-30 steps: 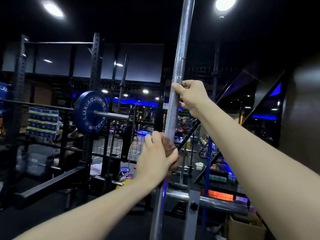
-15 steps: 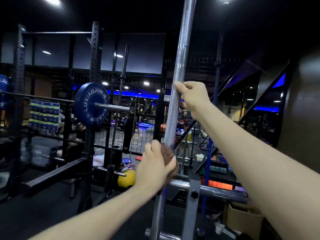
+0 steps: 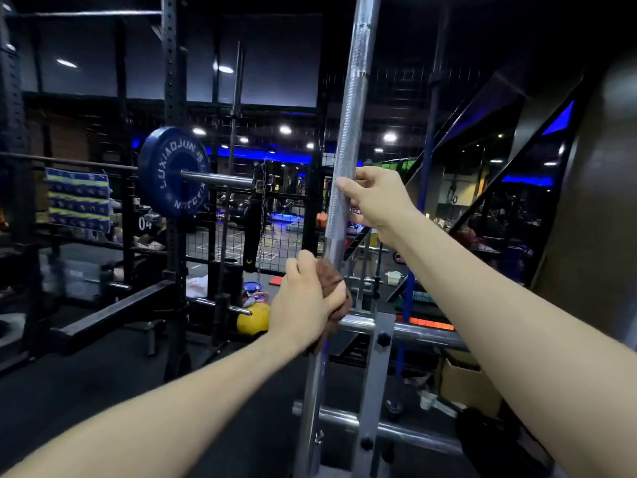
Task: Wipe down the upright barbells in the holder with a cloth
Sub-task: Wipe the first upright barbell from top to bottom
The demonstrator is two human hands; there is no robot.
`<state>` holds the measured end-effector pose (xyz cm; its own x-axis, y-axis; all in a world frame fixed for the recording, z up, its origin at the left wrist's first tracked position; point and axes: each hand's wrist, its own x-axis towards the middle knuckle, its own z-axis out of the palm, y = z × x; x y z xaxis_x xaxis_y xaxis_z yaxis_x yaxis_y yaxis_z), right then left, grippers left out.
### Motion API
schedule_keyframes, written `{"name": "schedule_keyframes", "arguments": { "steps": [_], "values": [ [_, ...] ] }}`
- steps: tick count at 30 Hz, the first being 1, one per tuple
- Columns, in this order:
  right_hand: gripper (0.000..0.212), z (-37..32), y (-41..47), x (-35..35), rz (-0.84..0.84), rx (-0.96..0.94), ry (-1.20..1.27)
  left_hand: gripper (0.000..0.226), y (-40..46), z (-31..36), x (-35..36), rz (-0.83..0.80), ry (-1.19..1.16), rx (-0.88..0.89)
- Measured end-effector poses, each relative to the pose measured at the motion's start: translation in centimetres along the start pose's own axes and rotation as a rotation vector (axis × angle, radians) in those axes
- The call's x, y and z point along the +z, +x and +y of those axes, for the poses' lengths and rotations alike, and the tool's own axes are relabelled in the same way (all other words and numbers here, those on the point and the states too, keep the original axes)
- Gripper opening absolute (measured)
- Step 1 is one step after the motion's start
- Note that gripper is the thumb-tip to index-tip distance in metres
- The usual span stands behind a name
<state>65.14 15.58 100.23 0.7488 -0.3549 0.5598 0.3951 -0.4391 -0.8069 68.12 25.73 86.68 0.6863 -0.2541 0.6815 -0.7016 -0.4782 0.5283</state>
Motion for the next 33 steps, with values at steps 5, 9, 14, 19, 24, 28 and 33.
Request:
{"name": "schedule_keyframes", "arguments": {
  "steps": [5, 9, 14, 19, 24, 28, 33],
  "values": [
    [0.012, -0.1, 0.7, 1.0, -0.037, -0.066, -0.115, 0.044, 4.1, 2.1, -1.9, 0.143, -0.126, 0.015],
    [0.016, 0.1, 0.8, 0.9, -0.082, -0.063, -0.094, 0.042, 0.9, -0.5, -0.5, 0.063, -0.095, 0.007],
    [0.003, 0.3, 0.3, 0.8, -0.062, -0.076, -0.049, 0.041, -3.4, -3.4, 1.5, -0.141, -0.015, -0.098],
    [0.005, 0.5, -0.2, 1.0, -0.034, -0.118, -0.038, 0.04, 1.4, 0.3, -0.4, 0.105, -0.101, -0.003],
    [0.007, 0.3, -0.5, 1.4, -0.005, -0.109, -0.061, 0.043, 1.9, 0.4, -0.9, 0.08, -0.098, 0.033],
    [0.015, 0.0, -0.6, 1.6, 0.053, -0.073, -0.117, 0.042, -2.2, -2.9, 0.9, -0.143, -0.019, -0.015],
    [0.009, -0.3, -0.7, 2.6, 0.131, -0.044, -0.093, 0.042, 1.1, -1.4, -0.9, -0.085, -0.137, 0.034]
  ]
}}
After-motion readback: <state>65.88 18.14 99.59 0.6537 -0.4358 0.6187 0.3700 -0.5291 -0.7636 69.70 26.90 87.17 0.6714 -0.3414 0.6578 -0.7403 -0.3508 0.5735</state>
